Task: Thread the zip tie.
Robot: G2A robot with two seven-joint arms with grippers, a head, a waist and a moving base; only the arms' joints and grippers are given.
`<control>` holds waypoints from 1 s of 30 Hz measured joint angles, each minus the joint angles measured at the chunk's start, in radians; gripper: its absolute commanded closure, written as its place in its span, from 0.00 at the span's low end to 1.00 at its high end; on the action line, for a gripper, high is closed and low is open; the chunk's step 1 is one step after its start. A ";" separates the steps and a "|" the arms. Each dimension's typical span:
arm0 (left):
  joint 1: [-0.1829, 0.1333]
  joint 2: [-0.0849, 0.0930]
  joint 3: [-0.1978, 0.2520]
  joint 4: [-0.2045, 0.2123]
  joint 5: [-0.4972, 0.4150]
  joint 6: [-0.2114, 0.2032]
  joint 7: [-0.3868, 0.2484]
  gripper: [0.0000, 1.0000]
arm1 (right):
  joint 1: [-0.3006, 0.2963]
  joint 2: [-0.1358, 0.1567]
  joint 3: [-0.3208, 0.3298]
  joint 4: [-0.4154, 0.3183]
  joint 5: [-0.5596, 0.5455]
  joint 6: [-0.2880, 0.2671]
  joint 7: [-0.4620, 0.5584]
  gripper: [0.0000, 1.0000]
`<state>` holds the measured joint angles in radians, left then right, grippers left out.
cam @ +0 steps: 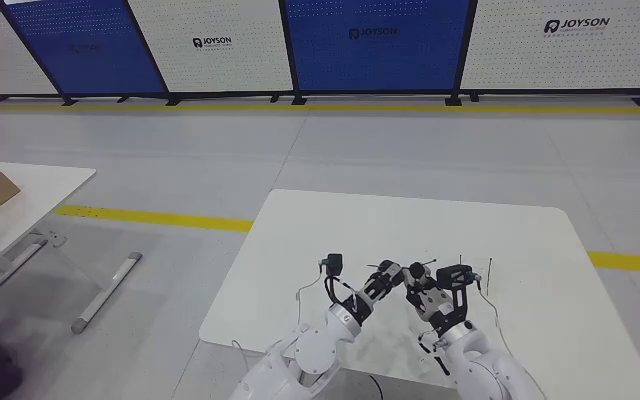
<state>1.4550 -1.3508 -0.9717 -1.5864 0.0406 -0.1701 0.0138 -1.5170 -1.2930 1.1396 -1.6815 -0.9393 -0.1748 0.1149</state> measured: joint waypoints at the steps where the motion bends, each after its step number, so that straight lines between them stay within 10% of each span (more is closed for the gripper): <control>1: 0.000 0.000 0.001 0.001 0.001 0.000 -0.001 1.00 | 0.000 0.000 0.000 0.000 0.001 -0.001 0.000 0.80; 5: -0.002 0.000 0.004 0.003 0.002 0.001 -0.002 1.00 | -0.003 0.001 0.002 -0.001 0.005 -0.006 0.000 1.00; 30: 0.012 0.003 -0.006 -0.025 0.010 -0.026 0.017 1.00 | 0.001 0.005 -0.003 0.009 -0.017 -0.007 0.034 1.00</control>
<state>1.4671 -1.3477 -0.9774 -1.6116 0.0511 -0.1965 0.0311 -1.5156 -1.2885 1.1365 -1.6725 -0.9558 -0.1813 0.1488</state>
